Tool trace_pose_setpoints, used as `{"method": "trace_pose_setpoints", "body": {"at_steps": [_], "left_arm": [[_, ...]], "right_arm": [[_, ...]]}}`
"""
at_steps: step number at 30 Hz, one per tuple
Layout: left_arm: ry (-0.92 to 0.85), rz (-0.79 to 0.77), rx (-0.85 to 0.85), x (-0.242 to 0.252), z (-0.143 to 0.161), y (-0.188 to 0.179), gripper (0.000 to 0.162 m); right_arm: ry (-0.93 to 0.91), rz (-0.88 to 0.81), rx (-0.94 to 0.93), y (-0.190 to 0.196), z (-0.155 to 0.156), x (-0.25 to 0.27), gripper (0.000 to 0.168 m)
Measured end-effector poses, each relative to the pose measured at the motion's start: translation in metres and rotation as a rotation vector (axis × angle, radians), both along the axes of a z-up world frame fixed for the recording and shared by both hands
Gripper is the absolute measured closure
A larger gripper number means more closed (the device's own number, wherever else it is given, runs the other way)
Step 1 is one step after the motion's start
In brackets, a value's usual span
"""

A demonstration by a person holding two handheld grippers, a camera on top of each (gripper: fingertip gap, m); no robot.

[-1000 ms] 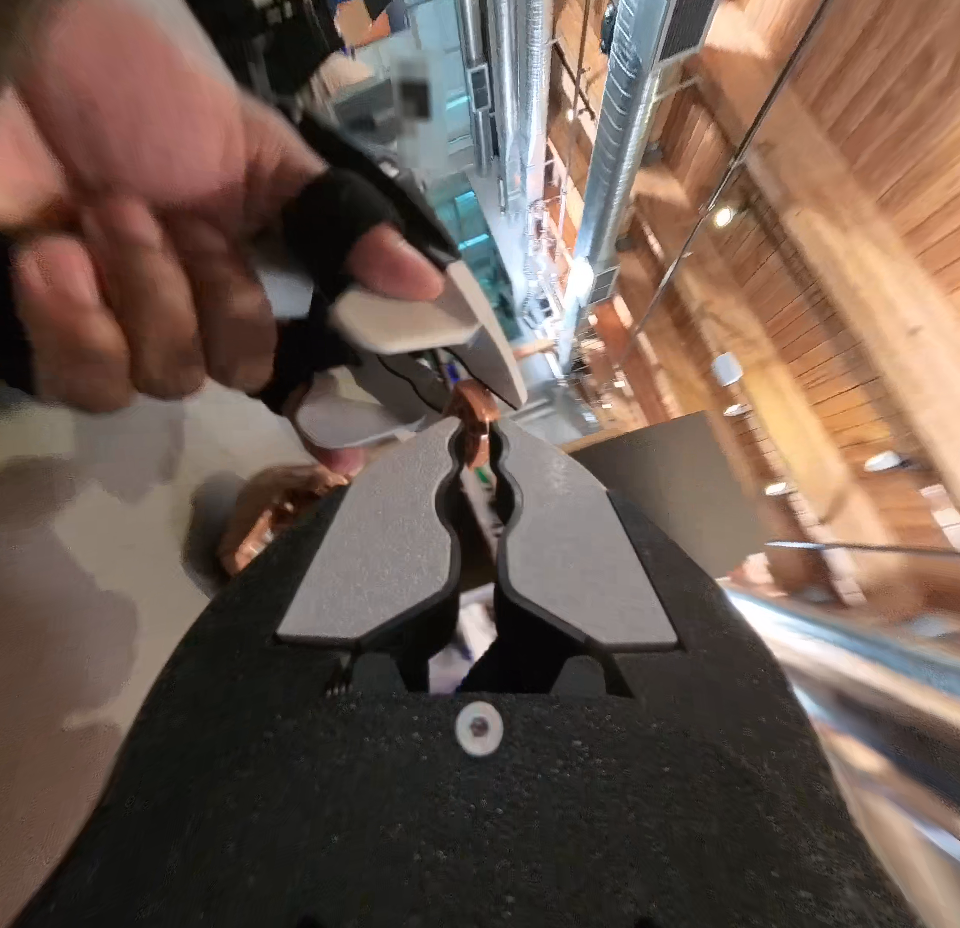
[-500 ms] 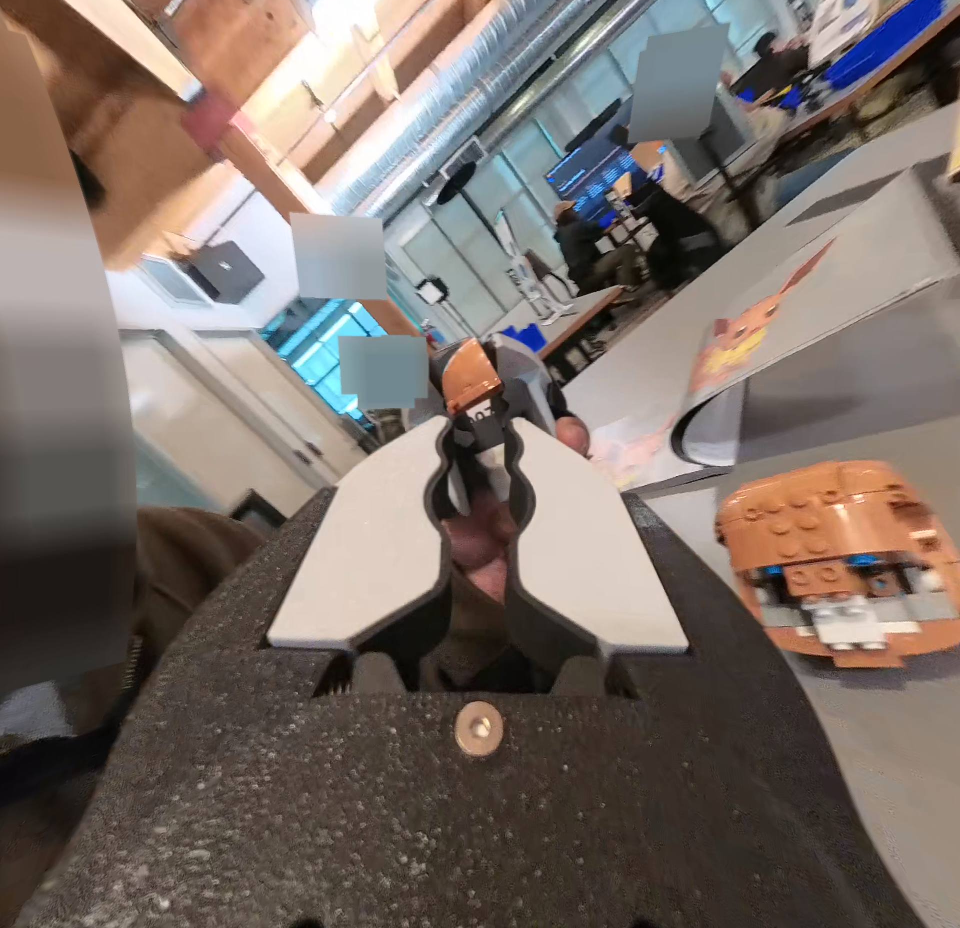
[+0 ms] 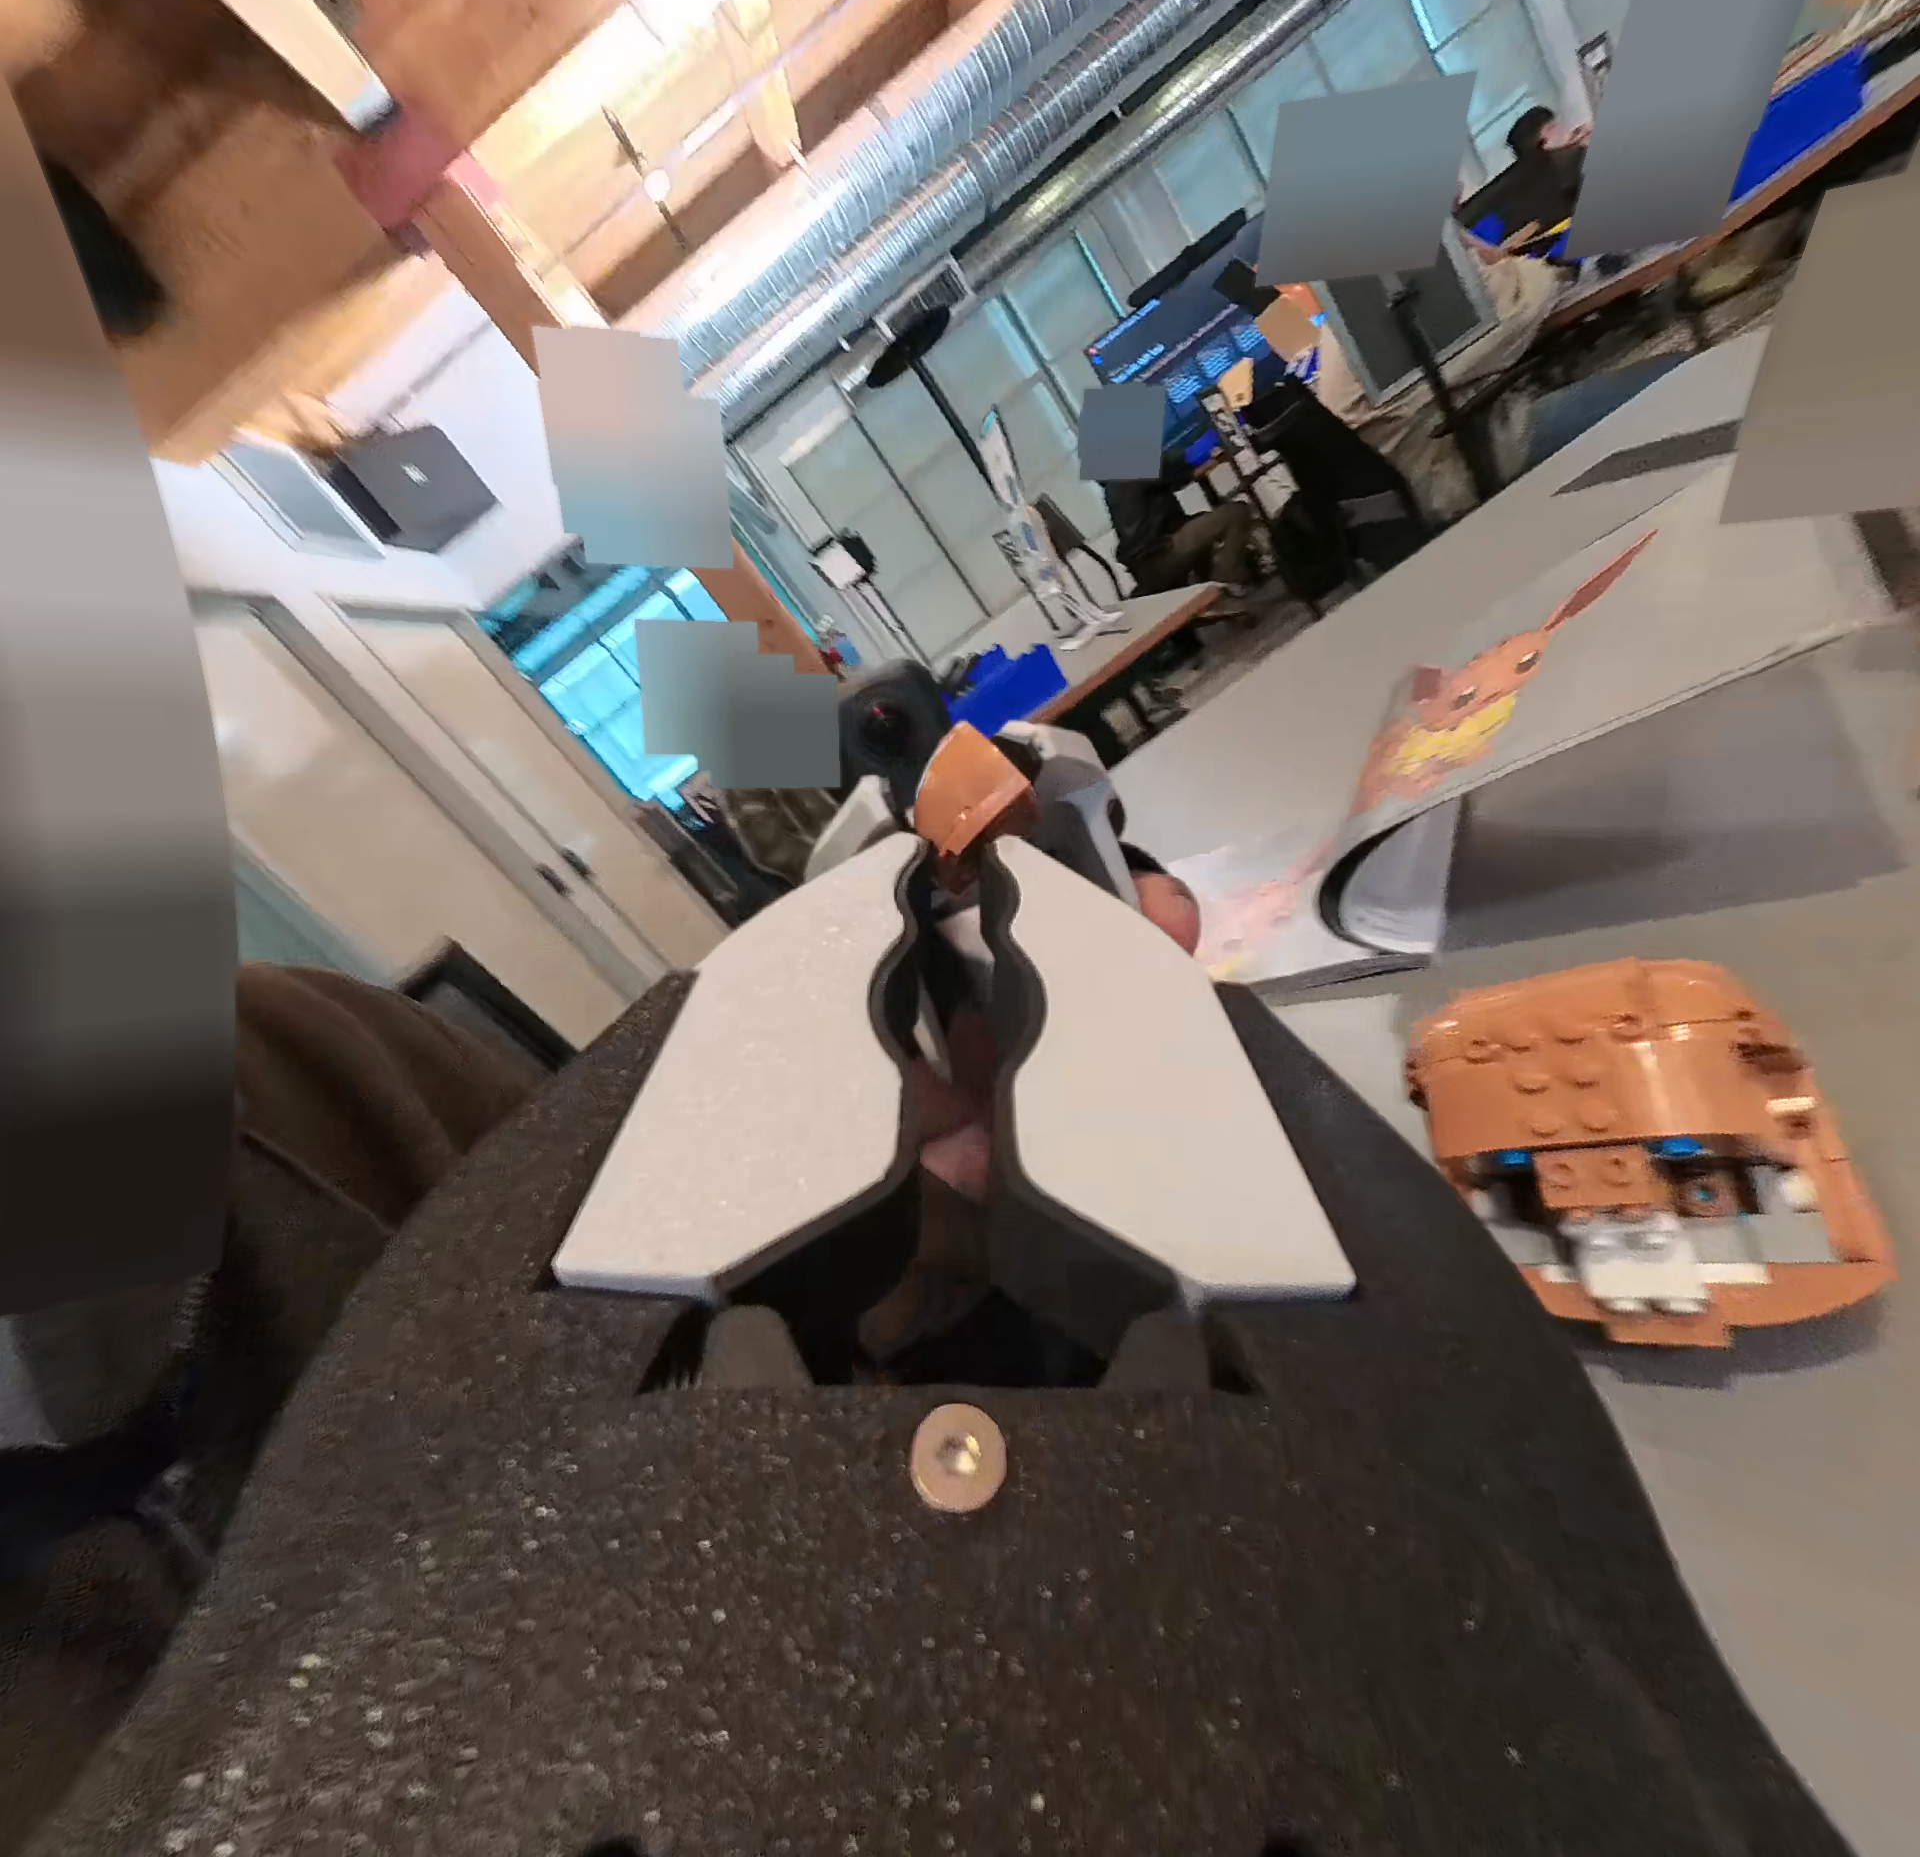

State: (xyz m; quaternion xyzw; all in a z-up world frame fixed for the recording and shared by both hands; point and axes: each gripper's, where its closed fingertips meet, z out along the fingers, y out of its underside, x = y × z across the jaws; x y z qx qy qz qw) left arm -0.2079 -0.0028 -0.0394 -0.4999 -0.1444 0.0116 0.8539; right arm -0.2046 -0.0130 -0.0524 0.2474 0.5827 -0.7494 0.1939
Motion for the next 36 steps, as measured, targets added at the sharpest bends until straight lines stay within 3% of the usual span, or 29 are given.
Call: {"method": "trace_pose_setpoints", "body": {"at_steps": [8,13,36], "left_arm": [[-0.023,0.036,-0.177,-0.006,-0.019,0.004,0.137],[-0.066,0.016,-0.218,-0.008,-0.026,0.005,0.137],[-0.292,-0.219,-0.129,-0.006,-0.032,0.004,0.138]], "right_arm": [[0.426,-0.179,0.443,0.006,-0.016,-0.006,0.161],[0.589,-0.220,0.628,0.006,-0.024,-0.006,0.161],[0.641,-0.123,0.584,0.005,-0.021,-0.003,0.162]]}}
